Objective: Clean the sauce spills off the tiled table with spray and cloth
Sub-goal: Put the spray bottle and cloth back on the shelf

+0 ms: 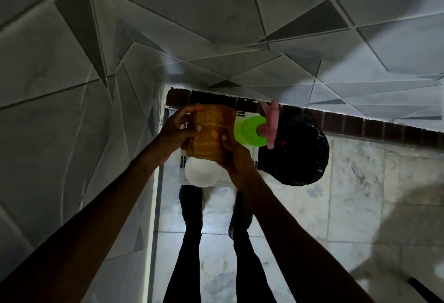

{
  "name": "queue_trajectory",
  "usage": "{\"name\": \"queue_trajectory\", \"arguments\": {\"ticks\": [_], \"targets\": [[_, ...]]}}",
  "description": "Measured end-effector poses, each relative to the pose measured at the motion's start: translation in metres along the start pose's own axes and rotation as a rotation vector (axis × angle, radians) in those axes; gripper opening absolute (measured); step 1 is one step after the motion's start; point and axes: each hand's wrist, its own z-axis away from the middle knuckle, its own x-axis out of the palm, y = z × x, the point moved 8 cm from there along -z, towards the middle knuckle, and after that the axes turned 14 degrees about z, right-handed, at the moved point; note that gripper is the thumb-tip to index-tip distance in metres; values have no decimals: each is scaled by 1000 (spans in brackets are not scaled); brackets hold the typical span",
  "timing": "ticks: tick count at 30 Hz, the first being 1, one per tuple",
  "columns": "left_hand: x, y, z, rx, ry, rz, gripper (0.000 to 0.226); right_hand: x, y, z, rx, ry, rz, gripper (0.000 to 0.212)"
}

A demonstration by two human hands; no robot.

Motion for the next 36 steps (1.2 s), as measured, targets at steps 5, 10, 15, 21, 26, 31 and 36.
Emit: {"name": "queue_trajectory", "arguments": {"ticks": [5, 10, 15, 21, 26, 31, 36], "targets": [[-16, -10, -26, 127, 56, -210, 54, -10, 2, -35, -95, 217, 323, 20], [-21, -22, -49, 181, 76, -416, 61, -14, -7, -62, -174, 488, 661, 8], [-31, -56, -68, 124, 44, -530, 65, -11, -1, -76, -119, 632, 896, 25], [-39, -84, -73, 12, 62, -624, 75, -4, 9, -77, -188, 640, 1024, 54], [-40, -79, -75, 114, 89, -459, 80, -5, 12, -86, -165, 566, 1157, 47], [-34, -63, -63, 286, 76, -631, 46, -15, 14, -85, -137, 567, 975, 30], [-39, -72, -61, 260, 133, -674, 70, -7, 21, -77, -158, 507, 1071, 43]]}}
